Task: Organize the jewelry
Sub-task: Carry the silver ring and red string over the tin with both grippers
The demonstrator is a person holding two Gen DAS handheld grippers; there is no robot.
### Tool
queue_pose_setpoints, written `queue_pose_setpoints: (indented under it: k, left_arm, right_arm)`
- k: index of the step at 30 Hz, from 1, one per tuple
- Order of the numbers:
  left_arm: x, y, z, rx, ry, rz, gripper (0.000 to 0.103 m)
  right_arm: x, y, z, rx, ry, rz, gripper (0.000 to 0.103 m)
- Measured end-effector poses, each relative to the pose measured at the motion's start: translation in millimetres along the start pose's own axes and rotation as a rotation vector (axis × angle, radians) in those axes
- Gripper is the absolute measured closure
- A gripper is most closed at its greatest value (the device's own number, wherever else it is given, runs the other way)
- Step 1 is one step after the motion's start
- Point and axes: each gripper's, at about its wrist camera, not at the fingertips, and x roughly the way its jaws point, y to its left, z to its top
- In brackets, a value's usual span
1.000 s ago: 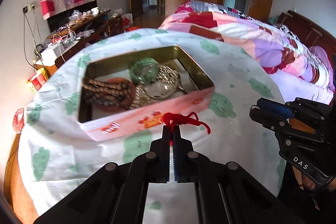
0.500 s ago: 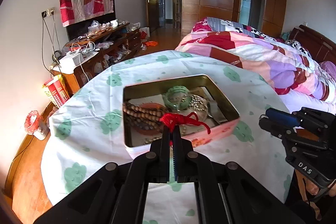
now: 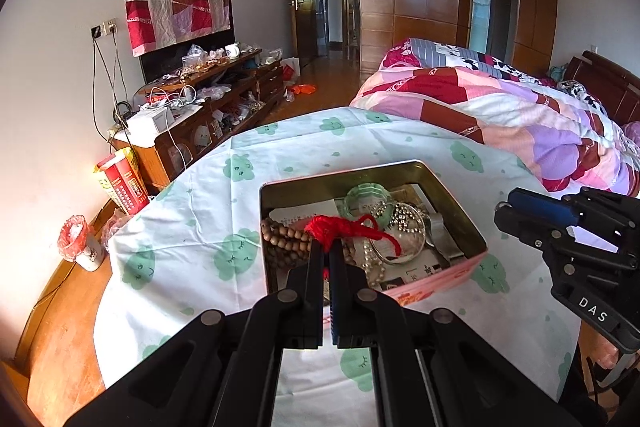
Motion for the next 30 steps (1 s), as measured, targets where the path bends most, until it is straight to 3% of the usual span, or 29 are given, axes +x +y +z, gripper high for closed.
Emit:
queue_pose_setpoints:
  k: [30]
  left_arm:
    - [15.6,18.0,15.7,-0.035,-0.028,0.055,0.102]
  right_arm:
    - [22.6,15.1,30.3,-0.033,-0.018,0.005,0.081]
